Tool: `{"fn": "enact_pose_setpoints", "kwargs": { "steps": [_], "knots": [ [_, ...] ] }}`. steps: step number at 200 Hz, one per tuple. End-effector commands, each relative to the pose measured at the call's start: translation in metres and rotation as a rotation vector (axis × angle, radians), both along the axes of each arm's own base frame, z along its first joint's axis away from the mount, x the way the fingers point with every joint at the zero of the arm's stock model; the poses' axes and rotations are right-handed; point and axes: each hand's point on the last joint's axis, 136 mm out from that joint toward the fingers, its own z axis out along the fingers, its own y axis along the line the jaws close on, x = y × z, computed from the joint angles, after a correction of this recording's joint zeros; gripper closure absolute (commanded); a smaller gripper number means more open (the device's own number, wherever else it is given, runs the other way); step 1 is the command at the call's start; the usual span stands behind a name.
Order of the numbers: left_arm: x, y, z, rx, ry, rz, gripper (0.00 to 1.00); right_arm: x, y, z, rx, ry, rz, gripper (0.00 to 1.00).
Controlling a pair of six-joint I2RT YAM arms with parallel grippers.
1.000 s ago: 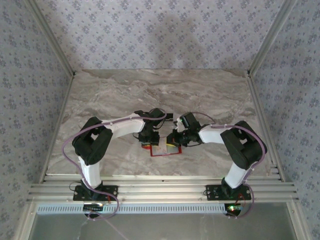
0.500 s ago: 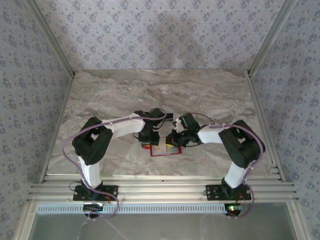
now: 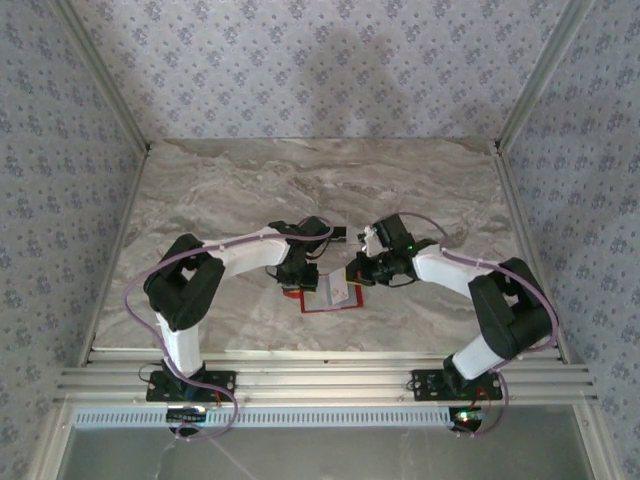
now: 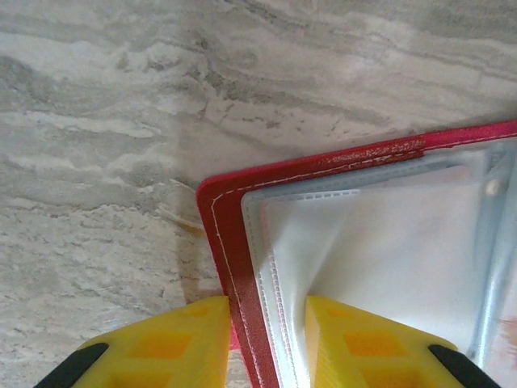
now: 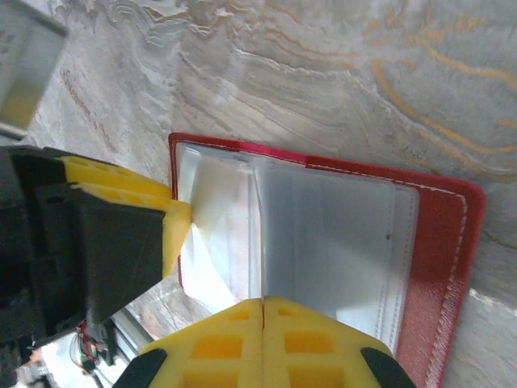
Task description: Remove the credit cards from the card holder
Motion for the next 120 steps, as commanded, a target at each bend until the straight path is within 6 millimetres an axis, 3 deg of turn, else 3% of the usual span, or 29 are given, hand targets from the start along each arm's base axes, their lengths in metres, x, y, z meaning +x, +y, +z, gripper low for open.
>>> {"fn": "enact_pose_setpoints", "kwargs": {
  "steps": [1, 59, 85, 120],
  "knots": [
    [-0.014, 0.031, -0.008, 0.125, 0.023, -0.025, 0.7, -0.002, -0.012, 0.018, -0.085, -0.085, 0.079, 1.0],
    [0.0, 0.025, 0.019, 0.064, -0.091, -0.061, 0.68, 0.007, -0.028, 0.056, -0.262, -0.375, 0.338, 1.0],
    [0.003, 0.017, 0.033, 0.008, -0.129, -0.055, 0.66, 0.007, -0.031, 0.06, -0.329, -0.507, 0.535, 1.0],
    [0.005, 0.019, 0.043, -0.013, -0.167, -0.027, 0.65, 0.026, -0.034, 0.067, -0.409, -0.657, 0.795, 1.0]
  ]
}}
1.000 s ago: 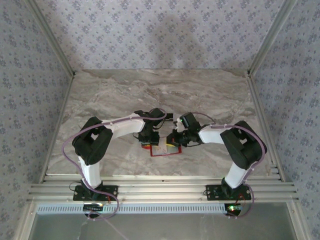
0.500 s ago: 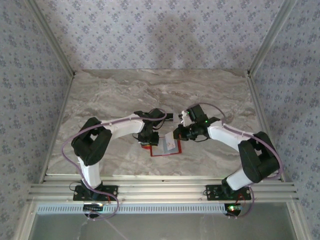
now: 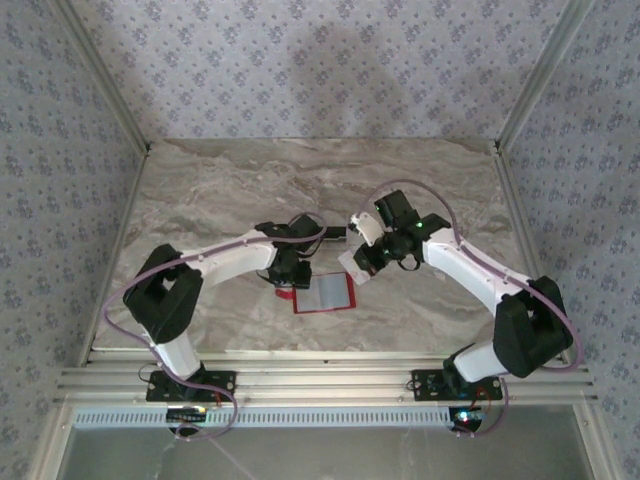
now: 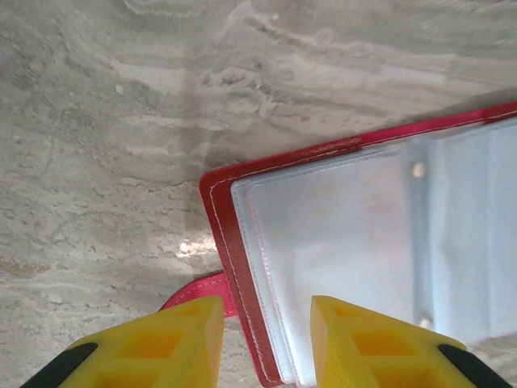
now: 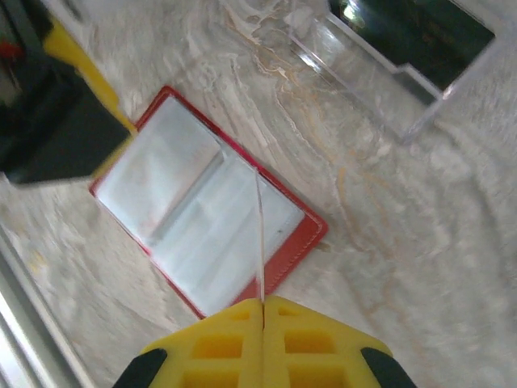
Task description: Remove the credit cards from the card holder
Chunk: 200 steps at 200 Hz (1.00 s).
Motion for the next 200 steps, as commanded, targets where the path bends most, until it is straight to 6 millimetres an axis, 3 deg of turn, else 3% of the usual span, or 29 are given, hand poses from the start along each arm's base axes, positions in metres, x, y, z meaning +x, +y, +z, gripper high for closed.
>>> {"fn": "enact_pose_setpoints", "kwargs": {
  "steps": [1, 43, 100, 200],
  "knots": [
    [0.0, 0.006, 0.012, -0.001, -0.041, 0.01, 0.65, 0.01, -0.007, 0.004, -0.131, -0.13, 0.26, 1.0],
    [-0.001, 0.026, 0.01, -0.011, -0.025, 0.094, 0.65, 0.035, -0.001, 0.017, -0.223, -0.175, 0.486, 1.0],
    [-0.006, 0.06, 0.005, -0.084, 0.012, 0.216, 0.64, 0.079, 0.018, 0.037, -0.26, -0.201, 0.61, 1.0],
    [-0.012, 0.083, 0.012, -0.106, 0.003, 0.277, 0.63, 0.131, 0.04, 0.028, -0.314, -0.218, 0.693, 1.0]
  ]
}}
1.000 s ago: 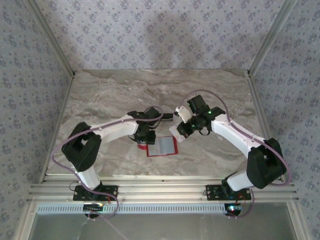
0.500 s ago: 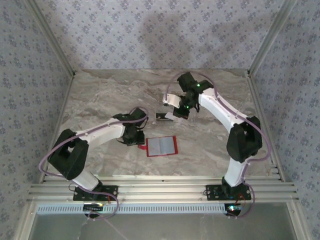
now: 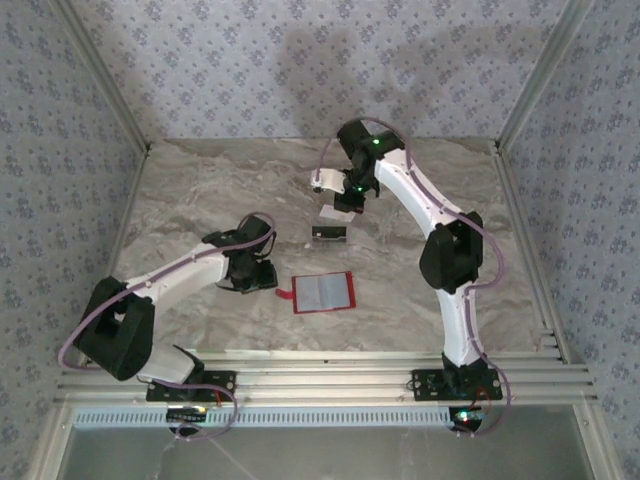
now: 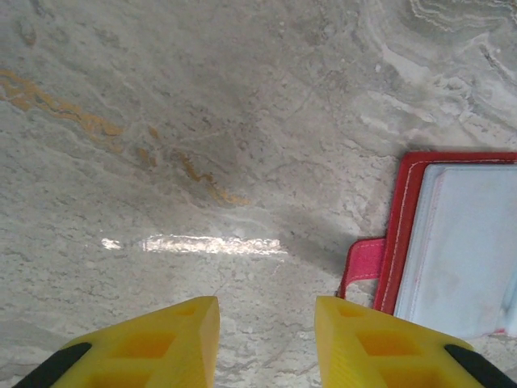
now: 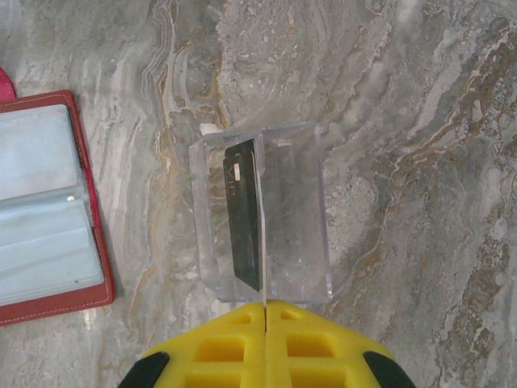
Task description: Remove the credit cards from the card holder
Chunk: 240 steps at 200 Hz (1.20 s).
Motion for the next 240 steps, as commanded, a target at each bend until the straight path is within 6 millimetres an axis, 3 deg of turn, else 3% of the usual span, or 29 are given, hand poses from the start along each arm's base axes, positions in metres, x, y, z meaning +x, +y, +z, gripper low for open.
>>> {"fn": "enact_pose_setpoints", "kwargs": {
  "steps": [1, 78, 145, 195, 240],
  "knots": [
    [-0.004, 0.002, 0.004, -0.017, 0.003, 0.014, 0.63, -0.001, -0.007, -0.006, -0.06, 0.001, 0.088, 1.0],
    [-0.007, 0.007, 0.005, -0.013, 0.01, 0.025, 0.63, 0.014, 0.003, -0.021, -0.09, -0.016, 0.12, 1.0],
    [-0.008, 0.008, 0.004, -0.008, 0.014, 0.023, 0.63, 0.015, 0.009, -0.026, -0.093, -0.021, 0.138, 1.0],
    [-0.01, 0.01, 0.002, -0.002, 0.022, 0.026, 0.63, 0.025, 0.012, -0.044, -0.118, -0.042, 0.164, 1.0],
    [-0.012, 0.01, 0.0, -0.002, 0.028, 0.032, 0.63, 0.016, 0.019, -0.058, -0.114, 0.003, 0.216, 1.0]
  ]
}}
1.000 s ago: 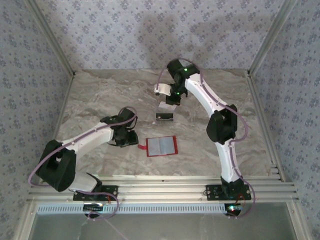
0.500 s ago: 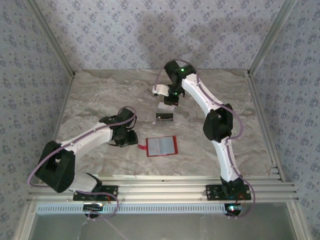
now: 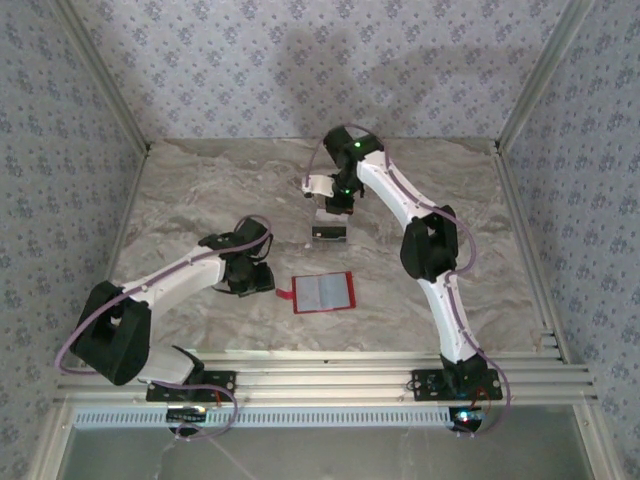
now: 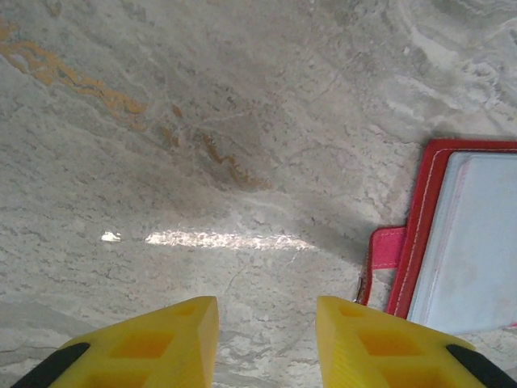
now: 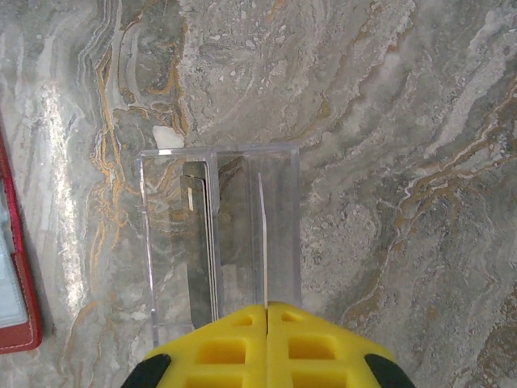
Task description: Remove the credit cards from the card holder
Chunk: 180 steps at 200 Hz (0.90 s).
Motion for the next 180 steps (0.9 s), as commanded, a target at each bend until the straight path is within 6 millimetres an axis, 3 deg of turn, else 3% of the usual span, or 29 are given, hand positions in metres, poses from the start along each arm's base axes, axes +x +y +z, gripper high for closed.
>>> {"fn": "enact_pose_setpoints", "kwargs": {
  "steps": [1, 37, 92, 102, 124, 180],
  "knots": [
    [-0.005, 0.003, 0.002, -0.006, 0.013, 0.016, 0.63, -0.008, 0.001, -0.007, -0.04, -0.013, 0.171, 1.0],
    [-0.005, 0.003, 0.001, -0.002, 0.019, 0.014, 0.63, -0.019, 0.006, -0.02, -0.043, 0.039, 0.207, 1.0],
    [-0.005, 0.003, 0.001, -0.002, 0.022, 0.019, 0.62, -0.02, 0.008, -0.033, -0.064, 0.051, 0.211, 1.0],
    [-0.005, 0.004, 0.001, -0.001, 0.022, 0.02, 0.62, -0.016, 0.007, -0.034, -0.068, 0.039, 0.205, 0.93],
    [-0.005, 0.004, 0.001, -0.002, 0.022, 0.019, 0.62, -0.009, 0.008, -0.029, -0.068, 0.003, 0.198, 0.86],
    [-0.004, 0.003, 0.003, -0.002, 0.015, 0.019, 0.62, 0.015, 0.011, -0.004, -0.041, -0.132, 0.159, 0.77]
  ]
}}
